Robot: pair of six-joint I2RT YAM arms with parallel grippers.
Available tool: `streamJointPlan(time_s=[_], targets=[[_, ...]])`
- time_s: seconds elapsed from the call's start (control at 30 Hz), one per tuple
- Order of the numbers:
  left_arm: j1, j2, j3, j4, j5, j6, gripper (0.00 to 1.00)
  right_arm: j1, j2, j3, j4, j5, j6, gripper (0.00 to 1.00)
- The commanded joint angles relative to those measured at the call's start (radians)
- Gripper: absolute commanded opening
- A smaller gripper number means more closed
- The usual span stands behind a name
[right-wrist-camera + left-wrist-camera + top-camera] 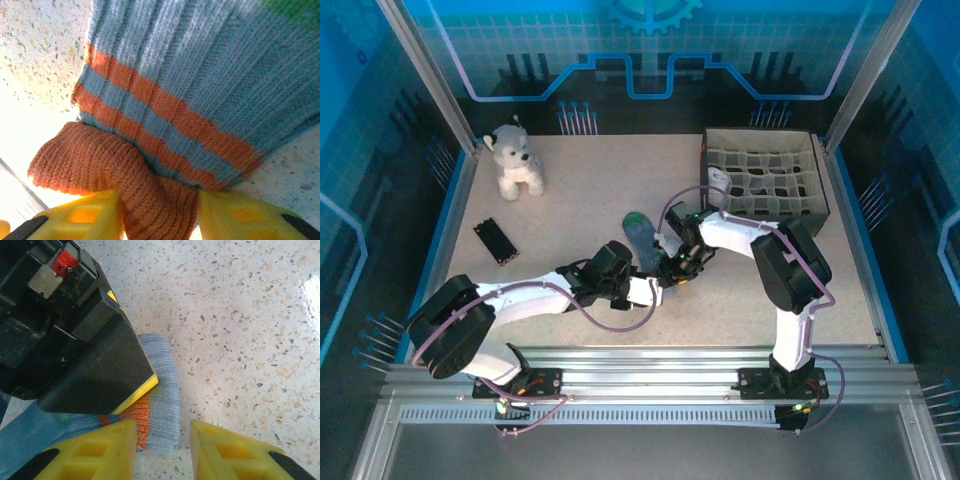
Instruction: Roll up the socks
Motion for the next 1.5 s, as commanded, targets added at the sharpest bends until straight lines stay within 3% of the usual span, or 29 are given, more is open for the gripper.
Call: streamJointPlan(time_s=[0.0, 0.37, 0.9, 1.1, 1.47], targets=[[0.0, 0.025, 0.032, -0.025, 0.036, 0.033, 0.33, -0.001, 0.084, -0.043, -0.075, 0.072, -0.018, 0.41], [-0.005, 0.096, 0.058, -0.02, 0.003, 0.093, 0.33, -0.003, 0.093, -0.036, -0.085, 0.07, -0.021, 0.41], [-0.019, 0.224, 0.077, 0.005, -0.179, 0.178, 0.36, -0.005, 0.097, -0.038, -0.089, 0.061, -0.034, 0.41], [-0.02, 0.254, 0.074, -0.007, -0.188, 0.197, 0.36, -0.006, 0.098, -0.035, -0.094, 0.052, -0.041, 0.41], [-0.044, 0.302, 0.022, 0.07, -0.251, 0.203, 0.33, -0.04, 0.084, -0.03, -0.09, -0.024, -0.045, 0.42]])
